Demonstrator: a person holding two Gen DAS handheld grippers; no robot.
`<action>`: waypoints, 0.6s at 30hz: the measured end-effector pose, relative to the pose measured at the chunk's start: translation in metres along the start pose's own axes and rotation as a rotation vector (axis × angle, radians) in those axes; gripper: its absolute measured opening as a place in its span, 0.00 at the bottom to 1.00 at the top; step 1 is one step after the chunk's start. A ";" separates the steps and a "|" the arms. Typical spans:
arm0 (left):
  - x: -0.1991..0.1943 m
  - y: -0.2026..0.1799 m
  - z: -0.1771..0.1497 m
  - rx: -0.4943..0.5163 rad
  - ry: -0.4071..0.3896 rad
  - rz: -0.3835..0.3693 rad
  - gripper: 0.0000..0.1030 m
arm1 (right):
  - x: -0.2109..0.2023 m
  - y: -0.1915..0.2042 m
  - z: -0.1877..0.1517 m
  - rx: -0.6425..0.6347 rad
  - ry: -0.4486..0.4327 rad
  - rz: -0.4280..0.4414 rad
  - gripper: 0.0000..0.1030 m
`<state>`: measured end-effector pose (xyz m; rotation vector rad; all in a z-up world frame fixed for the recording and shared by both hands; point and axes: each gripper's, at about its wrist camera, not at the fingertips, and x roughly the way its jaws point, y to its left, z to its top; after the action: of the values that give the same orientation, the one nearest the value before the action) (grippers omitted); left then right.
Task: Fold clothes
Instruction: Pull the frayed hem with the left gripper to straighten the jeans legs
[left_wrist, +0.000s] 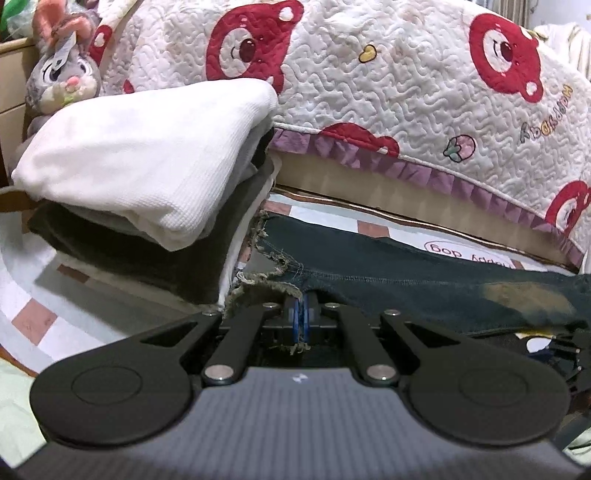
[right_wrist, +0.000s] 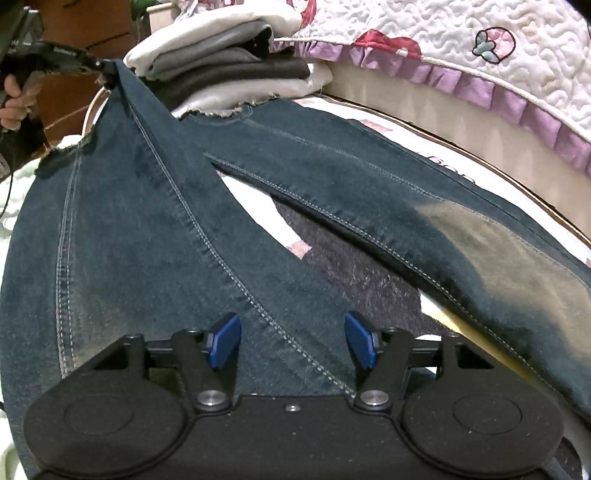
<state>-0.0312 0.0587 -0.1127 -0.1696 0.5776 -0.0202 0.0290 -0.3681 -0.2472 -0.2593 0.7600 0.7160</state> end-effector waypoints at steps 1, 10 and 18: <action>0.000 -0.001 0.000 0.003 0.002 0.001 0.02 | 0.001 0.001 0.000 -0.011 -0.003 0.004 0.65; -0.023 0.006 -0.014 -0.065 0.009 -0.015 0.02 | -0.039 0.031 0.008 -0.138 -0.095 0.022 0.05; -0.043 0.026 -0.030 -0.193 -0.038 -0.019 0.02 | -0.058 0.034 0.006 -0.054 -0.108 0.003 0.07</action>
<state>-0.0845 0.0827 -0.1178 -0.3625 0.5399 0.0202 -0.0196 -0.3693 -0.2009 -0.2667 0.6386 0.7481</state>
